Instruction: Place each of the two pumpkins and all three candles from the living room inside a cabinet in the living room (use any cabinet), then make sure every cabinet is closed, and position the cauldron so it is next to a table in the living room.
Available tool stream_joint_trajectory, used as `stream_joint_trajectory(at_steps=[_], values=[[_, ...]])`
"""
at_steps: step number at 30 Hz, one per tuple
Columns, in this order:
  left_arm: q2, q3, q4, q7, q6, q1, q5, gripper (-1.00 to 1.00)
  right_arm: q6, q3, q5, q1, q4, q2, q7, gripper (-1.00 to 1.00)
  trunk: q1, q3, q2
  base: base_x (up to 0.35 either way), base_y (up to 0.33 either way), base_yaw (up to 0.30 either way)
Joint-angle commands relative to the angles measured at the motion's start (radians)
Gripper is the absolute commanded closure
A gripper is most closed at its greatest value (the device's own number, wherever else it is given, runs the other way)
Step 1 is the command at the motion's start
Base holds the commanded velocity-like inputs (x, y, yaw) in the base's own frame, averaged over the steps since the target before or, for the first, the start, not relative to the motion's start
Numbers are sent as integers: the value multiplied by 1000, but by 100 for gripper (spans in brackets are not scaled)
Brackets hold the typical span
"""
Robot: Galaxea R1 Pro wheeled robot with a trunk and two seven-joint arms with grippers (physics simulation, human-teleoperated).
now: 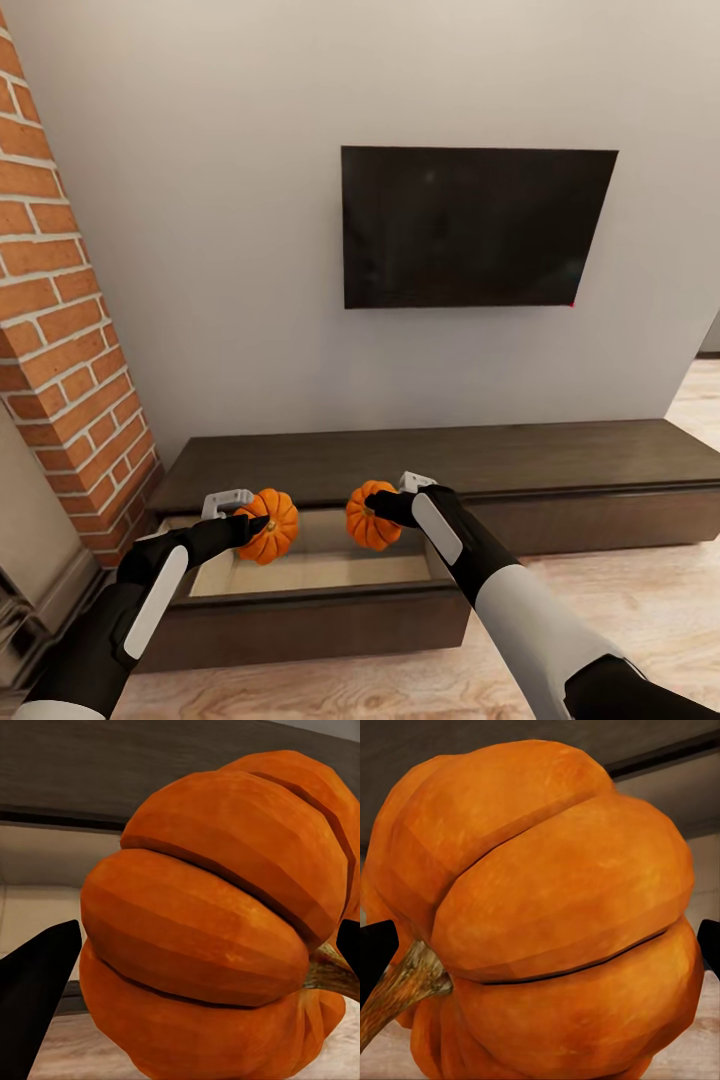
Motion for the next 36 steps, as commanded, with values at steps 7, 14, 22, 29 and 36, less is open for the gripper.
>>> stream_joint_trajectory(at_steps=[7,14,22,29,36], values=[[1,-1,2,-2,3,-1,-3,100,1,4,-11,-1,-2,0,-10,100,27,-23,-50,0,0,0],[0,-1,5,1,3,-1,-4,100,2,4,-11,-1,-2,0,-10,100,54,-45,-99,0,0,0],[-1,-1,5,4,3,-1,-5,100,2,4,-11,-1,-2,0,-10,100,84,-70,-155,0,0,0],[0,-1,3,3,2,-1,-4,100,2,4,-11,-1,-2,0,-10,100,104,-86,-190,0,0,0],[1,-1,0,0,1,-1,-3,100,2,4,-11,-1,-2,0,-10,100,104,-86,-190,22,0,0]])
